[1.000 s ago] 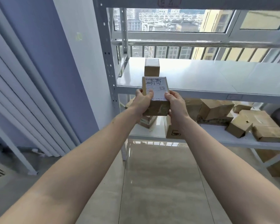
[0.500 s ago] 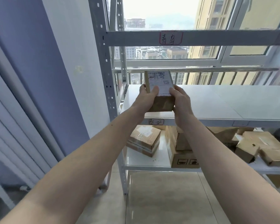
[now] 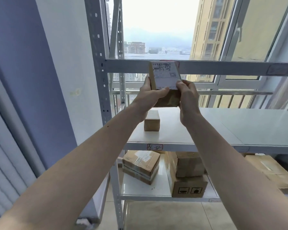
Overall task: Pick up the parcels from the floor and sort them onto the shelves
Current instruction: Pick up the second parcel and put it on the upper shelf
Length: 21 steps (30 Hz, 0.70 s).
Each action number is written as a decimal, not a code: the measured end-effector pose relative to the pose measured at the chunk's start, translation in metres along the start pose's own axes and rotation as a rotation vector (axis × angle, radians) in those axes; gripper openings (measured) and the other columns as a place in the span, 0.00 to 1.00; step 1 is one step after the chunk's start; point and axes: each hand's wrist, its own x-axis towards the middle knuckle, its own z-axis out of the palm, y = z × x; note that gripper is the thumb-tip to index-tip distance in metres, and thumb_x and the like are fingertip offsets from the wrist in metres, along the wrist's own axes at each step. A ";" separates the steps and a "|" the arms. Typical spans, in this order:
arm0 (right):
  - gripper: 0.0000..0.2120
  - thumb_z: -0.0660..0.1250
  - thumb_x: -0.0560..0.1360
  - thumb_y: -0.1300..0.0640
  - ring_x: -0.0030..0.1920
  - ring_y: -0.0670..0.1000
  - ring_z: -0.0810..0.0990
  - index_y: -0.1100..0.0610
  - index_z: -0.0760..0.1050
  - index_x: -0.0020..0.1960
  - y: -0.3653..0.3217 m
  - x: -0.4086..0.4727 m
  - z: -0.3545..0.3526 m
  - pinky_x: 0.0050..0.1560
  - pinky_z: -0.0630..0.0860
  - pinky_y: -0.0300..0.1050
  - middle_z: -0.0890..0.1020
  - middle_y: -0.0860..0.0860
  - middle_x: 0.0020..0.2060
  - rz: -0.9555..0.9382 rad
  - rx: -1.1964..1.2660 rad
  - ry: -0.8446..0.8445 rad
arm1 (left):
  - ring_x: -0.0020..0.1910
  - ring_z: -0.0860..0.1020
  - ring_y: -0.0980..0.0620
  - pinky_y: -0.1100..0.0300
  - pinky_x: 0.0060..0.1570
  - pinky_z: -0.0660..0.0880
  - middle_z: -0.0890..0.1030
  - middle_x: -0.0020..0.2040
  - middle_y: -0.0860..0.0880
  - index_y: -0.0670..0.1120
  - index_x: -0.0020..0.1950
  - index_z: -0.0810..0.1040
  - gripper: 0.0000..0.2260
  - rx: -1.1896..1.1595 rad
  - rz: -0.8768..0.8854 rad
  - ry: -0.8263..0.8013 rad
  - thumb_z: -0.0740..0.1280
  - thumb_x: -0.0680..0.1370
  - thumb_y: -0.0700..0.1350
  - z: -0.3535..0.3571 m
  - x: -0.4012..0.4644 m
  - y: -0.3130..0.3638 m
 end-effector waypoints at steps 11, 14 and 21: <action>0.16 0.61 0.82 0.53 0.48 0.46 0.82 0.58 0.71 0.67 -0.031 0.048 0.002 0.38 0.79 0.34 0.83 0.50 0.51 -0.139 0.064 -0.114 | 0.58 0.81 0.54 0.67 0.46 0.77 0.80 0.63 0.48 0.46 0.73 0.64 0.28 0.027 0.144 0.155 0.72 0.77 0.47 0.013 0.047 0.030; 0.17 0.60 0.82 0.54 0.47 0.43 0.82 0.58 0.72 0.69 -0.039 0.062 0.001 0.37 0.77 0.30 0.83 0.50 0.52 -0.203 0.034 -0.141 | 0.55 0.80 0.58 0.74 0.40 0.76 0.79 0.63 0.48 0.45 0.73 0.62 0.27 0.061 0.199 0.220 0.70 0.79 0.49 0.019 0.060 0.036; 0.16 0.62 0.81 0.52 0.52 0.47 0.82 0.53 0.74 0.67 -0.045 0.104 0.008 0.45 0.79 0.35 0.82 0.49 0.54 -0.258 -0.026 -0.206 | 0.51 0.81 0.60 0.71 0.43 0.78 0.80 0.59 0.48 0.44 0.72 0.67 0.22 0.090 0.263 0.249 0.67 0.81 0.48 0.020 0.101 0.048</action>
